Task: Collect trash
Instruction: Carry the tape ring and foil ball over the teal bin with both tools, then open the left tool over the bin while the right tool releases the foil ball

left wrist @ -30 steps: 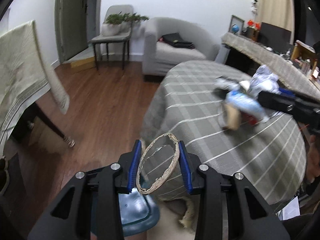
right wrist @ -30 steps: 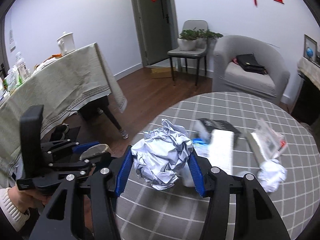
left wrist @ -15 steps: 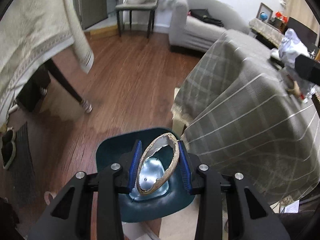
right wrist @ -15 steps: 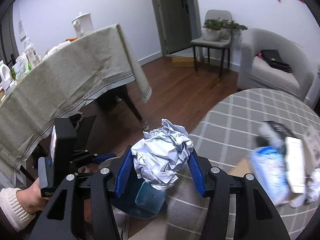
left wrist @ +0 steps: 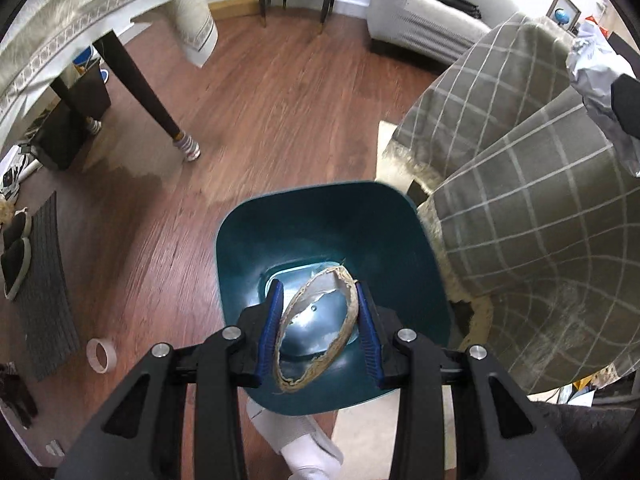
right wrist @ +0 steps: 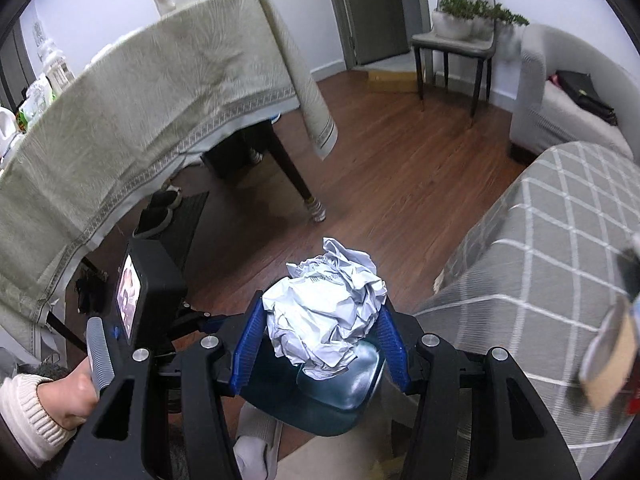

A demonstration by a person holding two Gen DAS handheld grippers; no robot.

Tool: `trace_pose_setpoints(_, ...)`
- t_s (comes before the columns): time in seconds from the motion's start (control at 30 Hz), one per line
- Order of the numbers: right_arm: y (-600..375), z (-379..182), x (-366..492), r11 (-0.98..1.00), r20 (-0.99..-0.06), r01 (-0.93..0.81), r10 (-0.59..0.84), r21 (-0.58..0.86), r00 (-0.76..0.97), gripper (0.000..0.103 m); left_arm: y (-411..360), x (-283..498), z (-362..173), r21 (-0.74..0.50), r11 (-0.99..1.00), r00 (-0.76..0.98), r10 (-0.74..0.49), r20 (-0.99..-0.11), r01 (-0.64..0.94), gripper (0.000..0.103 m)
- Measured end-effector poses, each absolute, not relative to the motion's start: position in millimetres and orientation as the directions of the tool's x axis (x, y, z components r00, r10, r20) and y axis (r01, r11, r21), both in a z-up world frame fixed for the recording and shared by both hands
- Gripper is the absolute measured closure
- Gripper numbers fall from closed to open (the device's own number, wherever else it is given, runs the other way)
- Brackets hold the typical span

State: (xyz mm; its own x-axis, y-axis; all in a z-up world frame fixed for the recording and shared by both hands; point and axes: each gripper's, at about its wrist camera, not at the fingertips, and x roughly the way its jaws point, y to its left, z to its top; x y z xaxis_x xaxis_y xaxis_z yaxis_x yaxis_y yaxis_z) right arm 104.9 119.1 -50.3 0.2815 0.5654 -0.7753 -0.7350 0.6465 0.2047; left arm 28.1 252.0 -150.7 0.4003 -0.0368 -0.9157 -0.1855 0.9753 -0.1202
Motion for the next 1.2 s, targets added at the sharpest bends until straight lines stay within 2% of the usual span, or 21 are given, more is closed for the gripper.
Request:
trace_pose_setpoints(0.23,138.7,-78.1,109.1,0.649,-0.819,-0.731,0.524,0.209,0.232,0.049,259.8,23.0,-167.5,-0.117,0.976,0.358,-0.044,-0.933,-0.184,0.064)
trace_pose_setpoints(0.3,142.4,-86.5,110.2,0.652,-0.828,-0.727,0.517,0.215,0.219,0.049,262.1,21.5,-169.3,-0.134,0.974,0.353,-0.063,-0.933,-0.181,0.058)
trace_pose_setpoints(0.47,152.8,-108.6,111.3,0.653,-0.854,-0.727,0.486,0.212,0.187,0.049,268.1,17.9,-163.8,-0.137,0.974,0.37,-0.062,-0.927,-0.182,0.053)
trace_pose_setpoints(0.63,160.8,-128.6,111.9,0.66,-0.877,-0.723,0.451,0.204,0.165,0.049,278.2,13.3,-146.8,-0.145,0.969,0.425,-0.049,-0.904,-0.198,0.053)
trace_pose_setpoints(0.83,168.7,-152.1,109.5,0.664,-0.903,-0.724,0.408,0.189,0.138,0.049,283.7,6.0,-112.6,-0.165,0.965,0.528,-0.033,-0.849,-0.205,0.057)
trace_pose_setpoints(1.1,178.0,-180.1,106.0,0.66,-0.928,-0.73,0.359,0.176,0.1,0.049,287.0,0.8,-68.1,-0.199,0.956,0.629,-0.021,-0.777,-0.214,0.073)
trace_pose_setpoints(1.2,178.3,-188.4,103.1,0.657,-0.935,-0.736,0.342,0.165,0.096,0.048,288.1,-0.4,-55.3,-0.23,0.952,0.661,-0.04,-0.75,-0.204,0.076)
